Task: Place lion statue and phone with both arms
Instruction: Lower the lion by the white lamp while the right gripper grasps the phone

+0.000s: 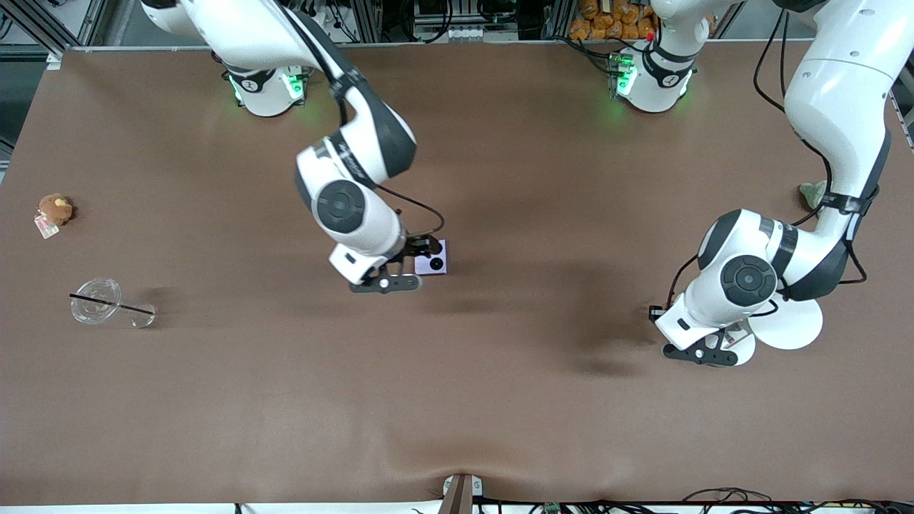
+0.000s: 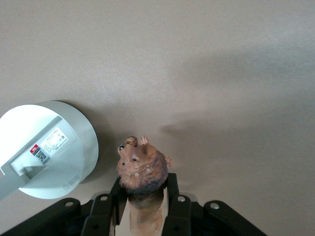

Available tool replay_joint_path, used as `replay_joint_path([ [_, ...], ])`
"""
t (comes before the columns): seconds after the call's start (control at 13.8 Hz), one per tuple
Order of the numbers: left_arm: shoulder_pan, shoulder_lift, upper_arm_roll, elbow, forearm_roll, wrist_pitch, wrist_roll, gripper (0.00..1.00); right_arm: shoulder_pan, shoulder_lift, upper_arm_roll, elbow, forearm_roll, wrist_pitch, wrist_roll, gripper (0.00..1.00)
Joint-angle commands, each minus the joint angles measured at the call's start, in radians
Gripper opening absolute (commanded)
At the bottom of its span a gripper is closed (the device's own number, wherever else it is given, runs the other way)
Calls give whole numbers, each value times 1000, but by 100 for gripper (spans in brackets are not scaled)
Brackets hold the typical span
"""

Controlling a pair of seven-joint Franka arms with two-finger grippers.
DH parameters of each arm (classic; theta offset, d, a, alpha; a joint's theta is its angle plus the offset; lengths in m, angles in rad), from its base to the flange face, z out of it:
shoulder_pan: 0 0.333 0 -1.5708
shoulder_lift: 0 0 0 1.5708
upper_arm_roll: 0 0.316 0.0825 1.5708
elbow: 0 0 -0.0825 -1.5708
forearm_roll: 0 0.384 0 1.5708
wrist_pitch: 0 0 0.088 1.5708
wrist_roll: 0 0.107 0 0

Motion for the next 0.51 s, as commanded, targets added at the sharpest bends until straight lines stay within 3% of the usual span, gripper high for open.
replay_joint_path([
  [0.0,-12,40,4,60,28,0,-15,0,60,39,-11,-48,10,104,11,100],
  [0.14,-27,63,4,84,37,0,-14,0,74,41,-11,-114,9,197,-17,100],
  [0.43,-50,67,27,87,68,0,-17,0,90,58,-12,-143,4,246,-19,100],
])
